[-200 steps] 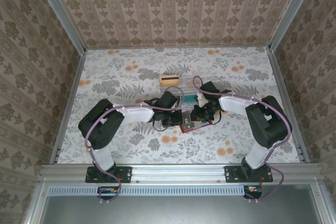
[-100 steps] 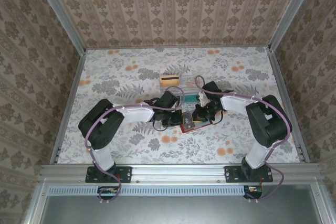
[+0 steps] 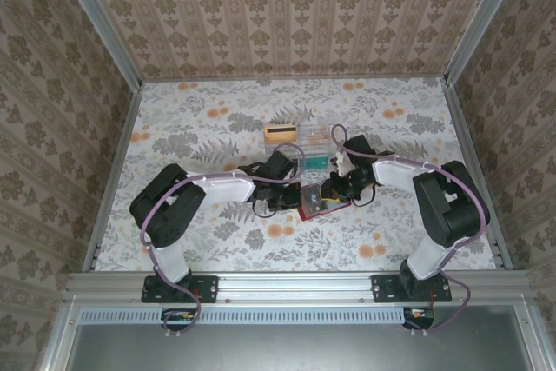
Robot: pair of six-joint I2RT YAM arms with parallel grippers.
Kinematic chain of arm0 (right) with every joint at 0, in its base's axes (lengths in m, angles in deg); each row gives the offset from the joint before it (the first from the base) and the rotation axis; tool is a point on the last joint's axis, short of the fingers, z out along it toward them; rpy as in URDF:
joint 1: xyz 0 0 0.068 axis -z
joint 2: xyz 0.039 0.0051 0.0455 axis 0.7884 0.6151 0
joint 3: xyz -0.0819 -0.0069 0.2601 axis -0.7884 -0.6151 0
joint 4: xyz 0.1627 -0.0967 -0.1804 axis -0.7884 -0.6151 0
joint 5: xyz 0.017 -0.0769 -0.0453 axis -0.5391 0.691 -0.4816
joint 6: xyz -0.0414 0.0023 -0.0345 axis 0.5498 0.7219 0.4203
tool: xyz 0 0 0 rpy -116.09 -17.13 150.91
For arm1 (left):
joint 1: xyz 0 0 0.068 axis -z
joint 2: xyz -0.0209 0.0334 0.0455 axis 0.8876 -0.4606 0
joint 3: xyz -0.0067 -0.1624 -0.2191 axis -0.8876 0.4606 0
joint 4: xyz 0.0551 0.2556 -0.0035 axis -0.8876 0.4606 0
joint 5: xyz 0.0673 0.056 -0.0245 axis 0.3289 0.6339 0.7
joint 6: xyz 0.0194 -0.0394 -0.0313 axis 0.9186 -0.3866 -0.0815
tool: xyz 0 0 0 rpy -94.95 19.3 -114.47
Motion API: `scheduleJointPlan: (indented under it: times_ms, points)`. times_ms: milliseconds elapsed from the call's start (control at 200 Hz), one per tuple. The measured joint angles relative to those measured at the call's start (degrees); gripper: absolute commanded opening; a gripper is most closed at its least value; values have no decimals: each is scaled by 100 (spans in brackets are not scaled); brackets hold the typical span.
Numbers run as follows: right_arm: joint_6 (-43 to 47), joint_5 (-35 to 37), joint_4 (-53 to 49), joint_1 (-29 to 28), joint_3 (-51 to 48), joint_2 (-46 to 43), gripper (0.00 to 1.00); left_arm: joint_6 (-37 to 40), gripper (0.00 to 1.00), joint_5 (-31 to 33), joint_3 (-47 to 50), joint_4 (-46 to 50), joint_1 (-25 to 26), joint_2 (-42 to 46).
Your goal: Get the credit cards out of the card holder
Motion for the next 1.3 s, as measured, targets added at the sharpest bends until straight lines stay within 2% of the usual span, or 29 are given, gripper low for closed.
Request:
scheduleJointPlan:
  times_ms: [325, 370, 490, 555, 845, 1300]
  points:
    - [7, -297, 400, 0, -59, 175, 27, 50, 0, -2, 0, 2, 0, 0]
    - [9, -326, 435, 0, -59, 205, 23, 61, 0, -2, 0, 2, 0, 0]
    - [9, -387, 487, 0, -61, 243, 5, 66, 0, -2, 0, 2, 0, 0]
    - [37, -409, 492, 0, -59, 243, 0, 66, 0, -2, 0, 7, 0, 0]
    - [153, -280, 339, 111, -63, 127, 0, 136, 0, -11, 0, 17, -22, 0]
    - [328, 686, -533, 573, -122, -1209, 0, 302, 0, -133, 0, 107, -142, 17]
